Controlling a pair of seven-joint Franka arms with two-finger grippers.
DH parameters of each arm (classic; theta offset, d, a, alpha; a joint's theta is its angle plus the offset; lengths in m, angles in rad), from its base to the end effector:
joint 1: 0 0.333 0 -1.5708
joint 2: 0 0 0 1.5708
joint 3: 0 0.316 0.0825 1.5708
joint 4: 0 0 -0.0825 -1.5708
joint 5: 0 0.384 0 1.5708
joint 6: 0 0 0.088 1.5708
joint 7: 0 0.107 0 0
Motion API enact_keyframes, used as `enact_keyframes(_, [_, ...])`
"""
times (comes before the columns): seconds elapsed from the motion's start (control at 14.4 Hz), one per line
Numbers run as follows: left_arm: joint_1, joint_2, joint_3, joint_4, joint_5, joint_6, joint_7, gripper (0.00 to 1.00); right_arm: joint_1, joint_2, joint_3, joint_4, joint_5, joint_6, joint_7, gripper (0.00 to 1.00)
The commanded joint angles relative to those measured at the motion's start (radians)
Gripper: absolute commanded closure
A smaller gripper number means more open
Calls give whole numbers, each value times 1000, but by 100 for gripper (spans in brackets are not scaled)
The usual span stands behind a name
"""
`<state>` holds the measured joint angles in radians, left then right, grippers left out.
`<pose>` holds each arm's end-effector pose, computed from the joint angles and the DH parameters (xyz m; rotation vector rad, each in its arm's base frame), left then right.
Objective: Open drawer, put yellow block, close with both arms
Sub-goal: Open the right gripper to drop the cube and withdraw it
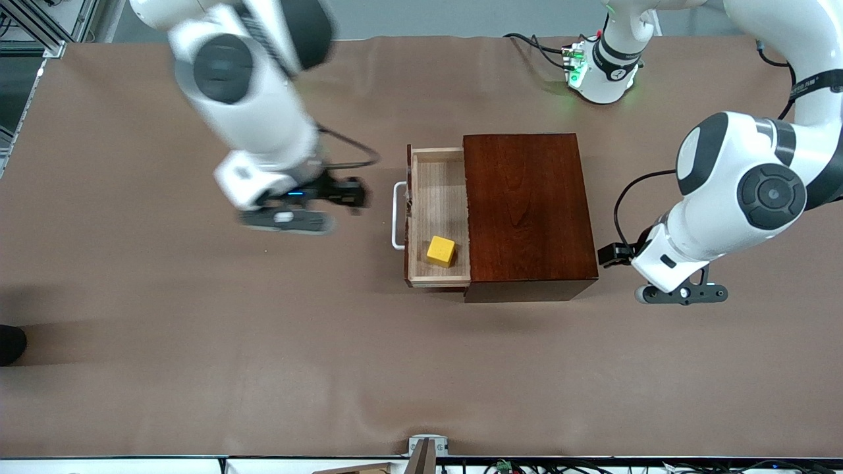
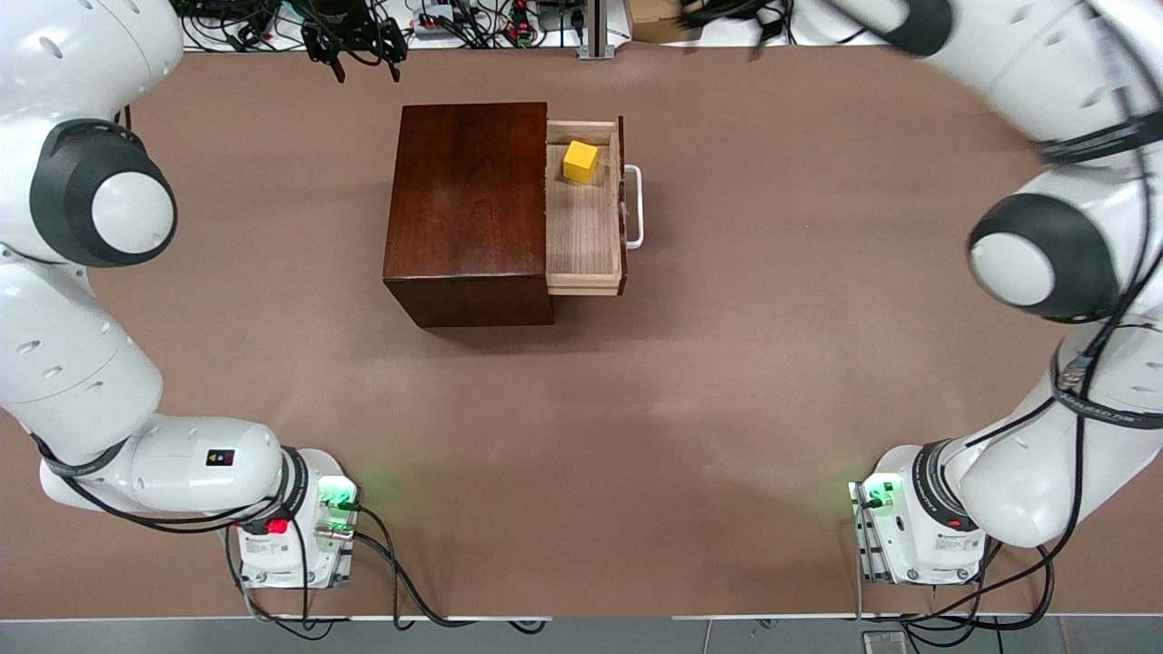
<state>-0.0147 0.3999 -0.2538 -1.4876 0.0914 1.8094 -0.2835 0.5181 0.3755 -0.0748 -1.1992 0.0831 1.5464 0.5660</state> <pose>0.6518 -0.1468 0.4440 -3.1322 -0.0102 0.1026 0.5895 0.3009 0.5690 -3.0999 0.1815 0.0791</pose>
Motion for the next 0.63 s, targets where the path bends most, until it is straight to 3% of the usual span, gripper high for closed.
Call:
enact_keyframes(0.0, [1,49,1,27,22,27,-13,0,-180,-133,20,-178,-11,4,-157,0])
enact_keyframes(0.21, [-8,68,1,27,13,39,-76,0,-343,-217,17,-285,-13,15,-331,0])
enact_keyframes(0.42, [-23,60,-21,55,19,31,-358,0,-461,-300,17,-382,-34,52,-423,0])
enact_keyframes(0.56, [-92,47,-27,64,21,22,-443,0,-501,-342,17,-436,-57,75,-458,0])
